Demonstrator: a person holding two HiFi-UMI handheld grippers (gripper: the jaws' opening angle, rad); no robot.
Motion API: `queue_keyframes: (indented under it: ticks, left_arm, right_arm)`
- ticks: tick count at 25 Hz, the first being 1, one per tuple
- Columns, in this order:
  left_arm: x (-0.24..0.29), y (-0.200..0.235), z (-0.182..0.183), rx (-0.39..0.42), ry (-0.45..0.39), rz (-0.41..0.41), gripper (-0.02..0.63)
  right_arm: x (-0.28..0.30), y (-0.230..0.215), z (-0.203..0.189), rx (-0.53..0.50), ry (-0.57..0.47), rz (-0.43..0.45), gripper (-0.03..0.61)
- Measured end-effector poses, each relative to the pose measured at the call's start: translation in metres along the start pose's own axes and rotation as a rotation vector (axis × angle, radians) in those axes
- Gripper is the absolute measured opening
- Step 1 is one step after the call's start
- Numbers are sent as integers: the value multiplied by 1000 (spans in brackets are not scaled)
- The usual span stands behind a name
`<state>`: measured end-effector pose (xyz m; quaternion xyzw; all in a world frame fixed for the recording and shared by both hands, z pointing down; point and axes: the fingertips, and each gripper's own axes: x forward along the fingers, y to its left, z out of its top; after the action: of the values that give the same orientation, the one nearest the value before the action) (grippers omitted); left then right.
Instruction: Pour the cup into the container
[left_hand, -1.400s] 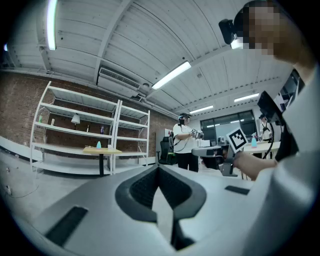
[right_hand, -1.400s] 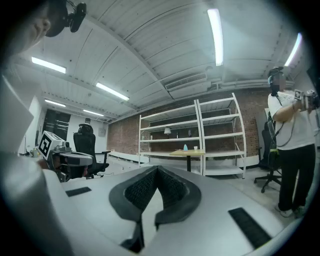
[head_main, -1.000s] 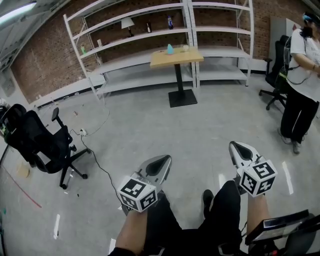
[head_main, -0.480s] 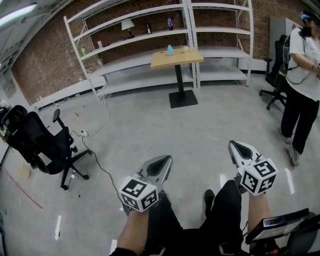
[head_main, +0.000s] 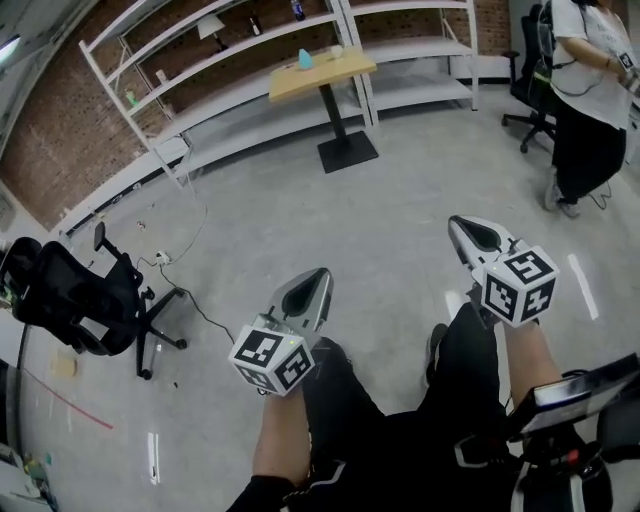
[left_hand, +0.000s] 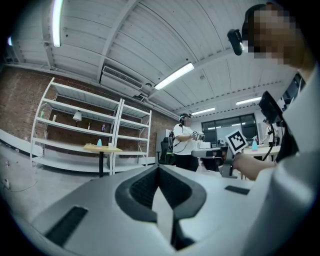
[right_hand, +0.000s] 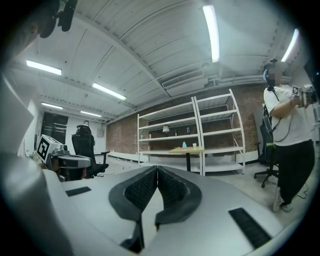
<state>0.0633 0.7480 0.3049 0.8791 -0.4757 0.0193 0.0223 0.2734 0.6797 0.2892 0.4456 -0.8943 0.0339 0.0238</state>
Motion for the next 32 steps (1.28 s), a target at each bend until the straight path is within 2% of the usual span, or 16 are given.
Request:
queue_keyframes:
  ticks: [6, 9, 15, 19, 23, 27, 32]
  left_arm:
    - [11, 9, -14, -16, 14, -6, -6]
    - [27, 19, -22, -22, 31, -10, -6]
    - [43, 31, -20, -28, 32, -13, -6]
    - [58, 41, -7, -11, 24, -20, -6]
    - [71, 66, -13, -34, 39, -8, -6]
    - [94, 100, -1, -2, 20, 5, -6]
    - [112, 142, -7, -25, 21, 60, -6]
  right_arm:
    - [18, 7, -19, -21, 61, 40, 2]
    - [35, -3, -21, -11, 55, 35, 2]
    - [49, -11, -13, -21, 42, 40, 2]
    - [66, -15, 12, -29, 1, 49, 2]
    - [93, -18, 12, -24, -7, 58, 2]
    - [137, -33, 26, -24, -29, 51, 2]
    - [184, -47, 14, -15, 7, 82, 2]
